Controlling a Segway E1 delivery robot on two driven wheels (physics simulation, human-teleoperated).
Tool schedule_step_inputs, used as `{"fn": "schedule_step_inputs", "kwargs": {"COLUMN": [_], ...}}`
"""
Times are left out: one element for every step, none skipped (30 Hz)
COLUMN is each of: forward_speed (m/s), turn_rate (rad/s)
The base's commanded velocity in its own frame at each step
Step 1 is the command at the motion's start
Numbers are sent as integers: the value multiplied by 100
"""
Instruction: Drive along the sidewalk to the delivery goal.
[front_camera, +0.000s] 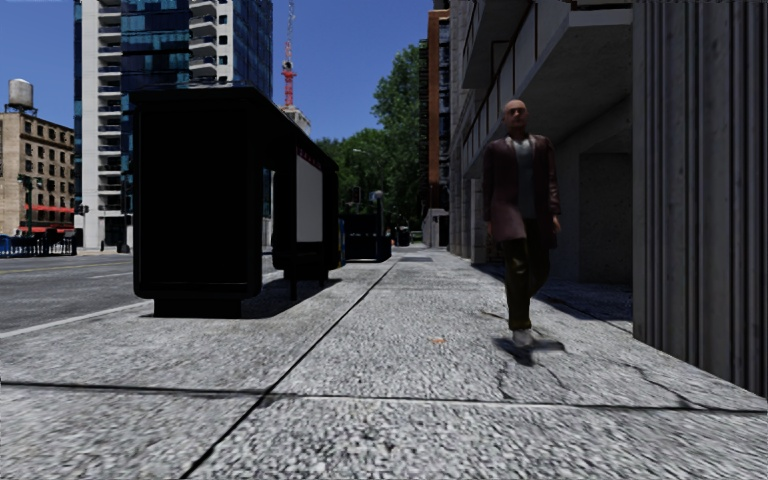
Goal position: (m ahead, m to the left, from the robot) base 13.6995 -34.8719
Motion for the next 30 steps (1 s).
{"fn": "schedule_step_inputs", "kwargs": {"forward_speed": [200, 200, 200, 200, 200, 200, 200, 200, 200, 200, 200, 200, 200, 200, 200, 200, 200, 200, 200, 200, 200, 200, 200, 200, 200, 200, 200, 200, 200, 200], "turn_rate": [59, 64, 66, 66, 66, 66, 66, 66, 66, 54, 0, 0, 0, 0, 0, 0, 0, 0, 0, 0, 0, -12, -29, -46, -57, -57, -65, -70, -73, -73]}}
